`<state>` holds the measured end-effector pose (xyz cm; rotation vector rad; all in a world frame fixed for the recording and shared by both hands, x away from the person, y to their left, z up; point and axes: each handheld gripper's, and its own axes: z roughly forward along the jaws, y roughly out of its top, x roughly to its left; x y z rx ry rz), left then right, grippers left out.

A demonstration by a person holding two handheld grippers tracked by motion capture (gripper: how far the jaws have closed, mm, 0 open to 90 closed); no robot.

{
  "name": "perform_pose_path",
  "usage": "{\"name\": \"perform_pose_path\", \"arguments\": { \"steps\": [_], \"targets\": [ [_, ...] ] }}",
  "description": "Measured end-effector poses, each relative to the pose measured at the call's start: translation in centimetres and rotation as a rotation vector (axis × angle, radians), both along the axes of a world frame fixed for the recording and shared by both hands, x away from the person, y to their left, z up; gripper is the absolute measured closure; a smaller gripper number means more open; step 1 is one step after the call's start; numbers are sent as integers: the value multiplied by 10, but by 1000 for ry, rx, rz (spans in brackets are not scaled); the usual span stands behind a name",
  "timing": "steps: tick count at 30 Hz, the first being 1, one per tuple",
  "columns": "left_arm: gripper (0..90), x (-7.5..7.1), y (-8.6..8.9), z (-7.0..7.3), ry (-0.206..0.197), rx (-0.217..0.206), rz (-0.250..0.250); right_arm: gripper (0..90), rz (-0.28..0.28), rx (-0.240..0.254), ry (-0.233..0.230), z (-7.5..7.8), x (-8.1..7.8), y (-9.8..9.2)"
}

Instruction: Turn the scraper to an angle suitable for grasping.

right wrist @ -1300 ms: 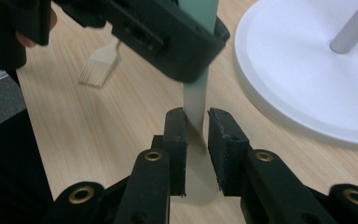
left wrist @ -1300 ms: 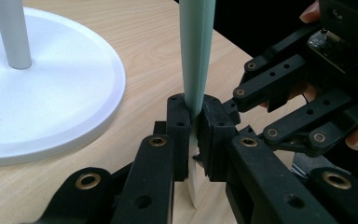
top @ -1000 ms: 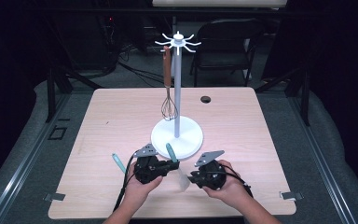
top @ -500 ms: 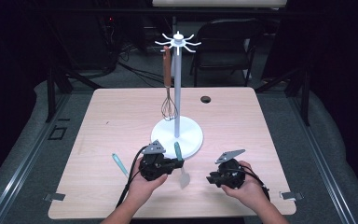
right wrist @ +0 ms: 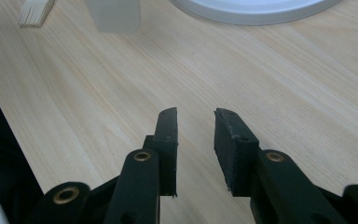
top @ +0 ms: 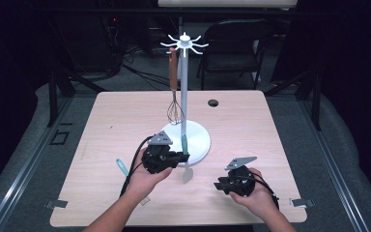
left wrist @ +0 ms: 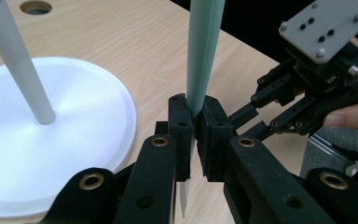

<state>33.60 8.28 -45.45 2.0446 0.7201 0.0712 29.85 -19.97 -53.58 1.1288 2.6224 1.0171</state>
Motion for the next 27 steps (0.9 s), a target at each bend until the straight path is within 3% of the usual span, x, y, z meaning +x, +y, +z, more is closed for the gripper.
{"name": "perform_pose_path", "arguments": {
  "steps": [17,24,27],
  "targets": [
    [847,24,6,48,-39,14,-10,664,-28,24,1,-5,0,-3],
    [848,32,5,74,-51,40,-33,659,-32,37,5,-6,2,-4],
    [848,37,5,88,-53,27,-37,660,-34,41,4,-6,2,-5]
  ]
}}
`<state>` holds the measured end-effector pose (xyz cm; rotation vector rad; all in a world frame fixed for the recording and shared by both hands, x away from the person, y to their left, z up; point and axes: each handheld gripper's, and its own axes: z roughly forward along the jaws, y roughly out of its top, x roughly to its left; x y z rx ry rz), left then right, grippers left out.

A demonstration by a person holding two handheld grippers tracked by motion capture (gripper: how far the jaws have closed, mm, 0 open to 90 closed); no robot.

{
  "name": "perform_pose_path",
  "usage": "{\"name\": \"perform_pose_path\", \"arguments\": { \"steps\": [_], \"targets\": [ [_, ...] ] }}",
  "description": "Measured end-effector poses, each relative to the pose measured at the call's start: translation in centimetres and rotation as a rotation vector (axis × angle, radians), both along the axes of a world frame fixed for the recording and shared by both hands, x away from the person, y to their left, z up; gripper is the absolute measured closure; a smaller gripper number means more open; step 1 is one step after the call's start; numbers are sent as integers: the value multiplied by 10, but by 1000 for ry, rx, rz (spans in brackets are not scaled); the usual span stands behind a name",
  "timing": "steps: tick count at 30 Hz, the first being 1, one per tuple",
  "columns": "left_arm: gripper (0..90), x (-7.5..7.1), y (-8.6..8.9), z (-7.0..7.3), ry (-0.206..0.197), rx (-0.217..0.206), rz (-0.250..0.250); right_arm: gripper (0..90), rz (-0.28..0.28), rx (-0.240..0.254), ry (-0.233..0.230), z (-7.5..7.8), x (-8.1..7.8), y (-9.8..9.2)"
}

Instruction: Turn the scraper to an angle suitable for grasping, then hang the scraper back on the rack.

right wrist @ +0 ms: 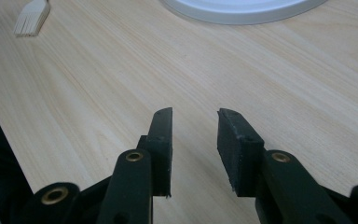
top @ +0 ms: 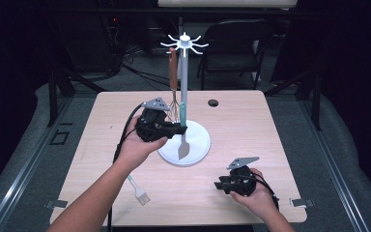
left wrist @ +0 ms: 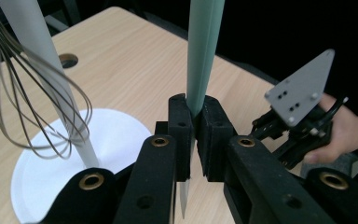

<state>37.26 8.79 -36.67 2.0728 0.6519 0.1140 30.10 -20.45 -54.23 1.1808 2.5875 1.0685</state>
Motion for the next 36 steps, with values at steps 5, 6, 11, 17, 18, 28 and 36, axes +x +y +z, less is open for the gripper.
{"name": "perform_pose_path", "arguments": {
  "steps": [5,6,11,17,18,28,36],
  "targets": [
    [848,9,0,23,-9,-9,-3,661,-12,3,5,-1,2,-3],
    [848,11,-1,27,-10,-8,-3,661,-13,4,6,-1,2,-3],
    [848,22,-5,47,-20,-4,2,661,-16,10,15,-2,4,-6],
    [848,32,-12,67,-32,-15,9,661,-31,35,20,-4,5,-7],
    [848,34,-12,70,-29,-17,8,661,-34,39,17,-4,5,-8],
    [848,48,-10,87,-35,-25,29,663,-40,44,19,-8,5,-10],
    [845,58,-9,84,-8,-35,29,662,-41,42,17,-8,3,-10]
  ]
}}
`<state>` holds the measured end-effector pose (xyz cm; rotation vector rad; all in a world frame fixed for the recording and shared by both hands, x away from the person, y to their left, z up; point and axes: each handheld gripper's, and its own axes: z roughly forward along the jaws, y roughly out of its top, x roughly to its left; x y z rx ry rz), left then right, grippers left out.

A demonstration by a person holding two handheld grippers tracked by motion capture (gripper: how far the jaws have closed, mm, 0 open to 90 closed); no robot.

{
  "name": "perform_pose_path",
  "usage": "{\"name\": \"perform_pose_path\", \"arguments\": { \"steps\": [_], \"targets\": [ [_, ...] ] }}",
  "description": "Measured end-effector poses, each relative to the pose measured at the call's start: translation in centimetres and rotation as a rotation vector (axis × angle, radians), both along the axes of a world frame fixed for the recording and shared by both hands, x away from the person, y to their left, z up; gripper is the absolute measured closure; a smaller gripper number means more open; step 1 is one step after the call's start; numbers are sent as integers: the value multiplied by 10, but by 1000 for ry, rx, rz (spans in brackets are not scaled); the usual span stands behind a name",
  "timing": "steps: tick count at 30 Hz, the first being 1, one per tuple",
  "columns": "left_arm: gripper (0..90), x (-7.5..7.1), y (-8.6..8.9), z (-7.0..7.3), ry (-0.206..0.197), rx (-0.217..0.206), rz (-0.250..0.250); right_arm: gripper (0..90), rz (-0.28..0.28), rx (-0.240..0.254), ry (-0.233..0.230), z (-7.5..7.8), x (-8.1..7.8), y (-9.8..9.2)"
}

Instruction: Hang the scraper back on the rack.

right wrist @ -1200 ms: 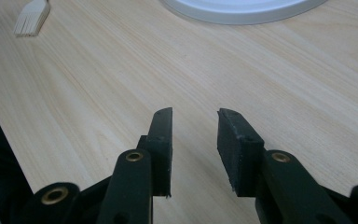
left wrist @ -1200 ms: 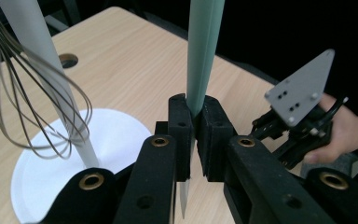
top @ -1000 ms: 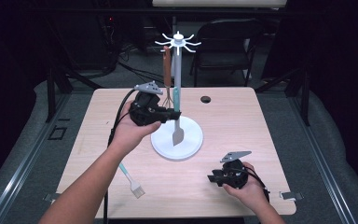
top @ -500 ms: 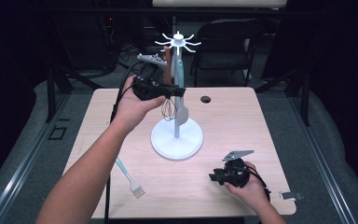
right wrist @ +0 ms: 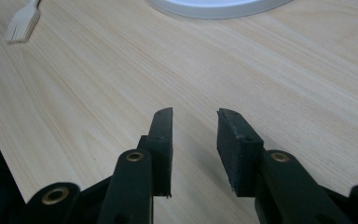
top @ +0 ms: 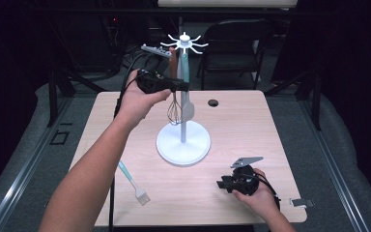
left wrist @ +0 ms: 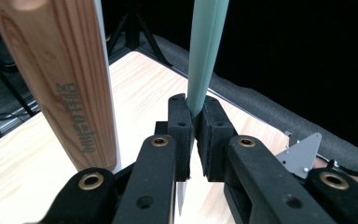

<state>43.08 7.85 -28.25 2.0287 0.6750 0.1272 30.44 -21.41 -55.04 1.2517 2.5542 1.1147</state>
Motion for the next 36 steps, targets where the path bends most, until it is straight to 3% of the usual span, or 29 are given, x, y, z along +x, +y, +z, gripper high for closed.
{"name": "perform_pose_path", "arguments": {
  "steps": [9,12,22,29,36],
  "targets": [
    [839,5,2,-3,2,5,27,664,-2,6,-3,0,0,-1],
    [775,2,4,-4,-4,-11,45,663,0,1,-3,0,0,-2],
    [707,-20,12,-15,-47,25,69,636,3,-29,-29,1,-1,2],
    [683,-44,26,-41,-49,65,96,638,26,-46,-14,4,-2,7],
    [619,-62,48,-81,-15,42,178,640,40,-80,6,9,-2,10]
  ]
}}
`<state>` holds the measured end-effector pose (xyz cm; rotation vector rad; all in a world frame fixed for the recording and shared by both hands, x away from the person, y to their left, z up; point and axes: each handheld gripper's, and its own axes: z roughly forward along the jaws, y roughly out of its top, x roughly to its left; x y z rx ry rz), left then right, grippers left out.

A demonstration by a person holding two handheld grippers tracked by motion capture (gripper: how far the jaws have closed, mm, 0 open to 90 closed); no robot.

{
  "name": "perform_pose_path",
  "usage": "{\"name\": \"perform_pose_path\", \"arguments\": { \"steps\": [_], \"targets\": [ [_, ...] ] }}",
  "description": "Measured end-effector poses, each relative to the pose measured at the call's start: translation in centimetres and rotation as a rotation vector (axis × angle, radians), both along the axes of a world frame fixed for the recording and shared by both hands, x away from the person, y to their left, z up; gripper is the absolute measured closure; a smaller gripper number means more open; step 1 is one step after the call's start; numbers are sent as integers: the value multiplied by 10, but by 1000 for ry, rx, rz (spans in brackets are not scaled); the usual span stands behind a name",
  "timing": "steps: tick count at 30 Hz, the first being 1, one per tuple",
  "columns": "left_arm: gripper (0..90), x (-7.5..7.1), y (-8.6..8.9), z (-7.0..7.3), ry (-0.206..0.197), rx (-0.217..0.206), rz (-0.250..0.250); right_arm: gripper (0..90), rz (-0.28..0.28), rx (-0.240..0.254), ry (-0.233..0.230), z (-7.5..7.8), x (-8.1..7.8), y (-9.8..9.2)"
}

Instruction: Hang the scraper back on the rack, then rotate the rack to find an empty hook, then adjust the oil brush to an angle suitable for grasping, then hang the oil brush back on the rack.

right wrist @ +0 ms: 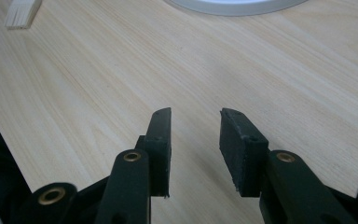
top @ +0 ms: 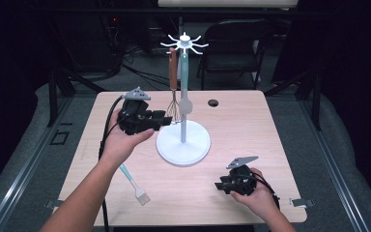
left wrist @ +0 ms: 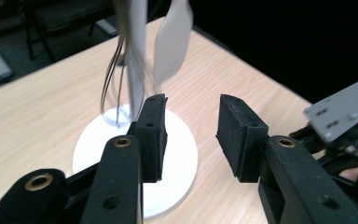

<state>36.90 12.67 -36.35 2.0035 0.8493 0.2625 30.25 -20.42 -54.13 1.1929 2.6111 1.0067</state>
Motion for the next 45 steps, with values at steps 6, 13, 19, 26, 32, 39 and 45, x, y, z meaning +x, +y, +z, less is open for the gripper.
{"name": "perform_pose_path", "arguments": {
  "steps": [6,13,19,26,32,39,45],
  "targets": [
    [571,-15,14,-42,16,7,70,650,-8,3,-29,6,2,2],
    [538,-30,33,-85,34,20,153,731,0,-12,-49,17,10,10],
    [524,-37,49,-110,65,-56,183,853,-27,2,-100,33,21,16],
    [520,-41,61,-124,76,-50,199,900,-10,-21,-120,50,36,25],
    [520,-45,68,-129,79,-40,199,900,3,-17,-129,60,52,33],
    [520,-43,72,-131,79,-42,217,900,-1,-11,-162,84,78,45],
    [520,-41,74,-134,87,-37,216,900,-50,41,-220,113,100,51]
  ]
}}
